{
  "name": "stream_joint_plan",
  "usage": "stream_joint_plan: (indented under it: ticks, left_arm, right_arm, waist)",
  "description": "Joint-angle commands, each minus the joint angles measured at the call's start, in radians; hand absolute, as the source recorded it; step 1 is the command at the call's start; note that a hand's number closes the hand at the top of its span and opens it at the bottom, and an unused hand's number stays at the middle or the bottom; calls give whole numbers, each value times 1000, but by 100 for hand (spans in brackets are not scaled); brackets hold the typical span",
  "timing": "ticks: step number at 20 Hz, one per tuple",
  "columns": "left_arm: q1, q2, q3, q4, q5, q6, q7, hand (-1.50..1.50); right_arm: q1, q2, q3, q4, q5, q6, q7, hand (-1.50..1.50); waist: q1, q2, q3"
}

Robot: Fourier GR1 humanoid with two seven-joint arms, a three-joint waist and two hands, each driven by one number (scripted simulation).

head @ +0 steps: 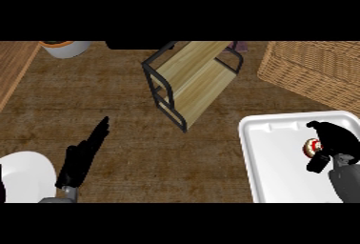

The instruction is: Pick the cupcake from the tray and place it in the tiered shelf

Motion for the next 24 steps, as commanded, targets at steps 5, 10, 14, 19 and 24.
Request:
stream_joint_plan:
  ticks: [5,10,14,19,24]
  left_arm:
    - [-16,17,47,3,7,-29,17,0]
    - [-62,-52,27,139,-54,10,-77,0]
    - [21,-35,25,-74,-32,-1,44,0]
    - [-39,-14,46,7,-14,-42,23,0]
    - [-16,-22,28,8,-35,-33,-9,0]
  right_arm:
    - [37,8,0,55,41,-92,-187,150]
    - [0,50,-8,47,111,-124,-133,150]
    - [-34,36,-42,53,142,-172,-137,150]
    - [-111,-36,13,-12,50,-55,-420,150]
    - [-187,-113,33,-27,-65,-3,-795,150]
  waist:
    - [-2,0,1]
    - [-5,0,0]
    - [2,-1,1]
    - [14,4,2]
    - [20,6,2]
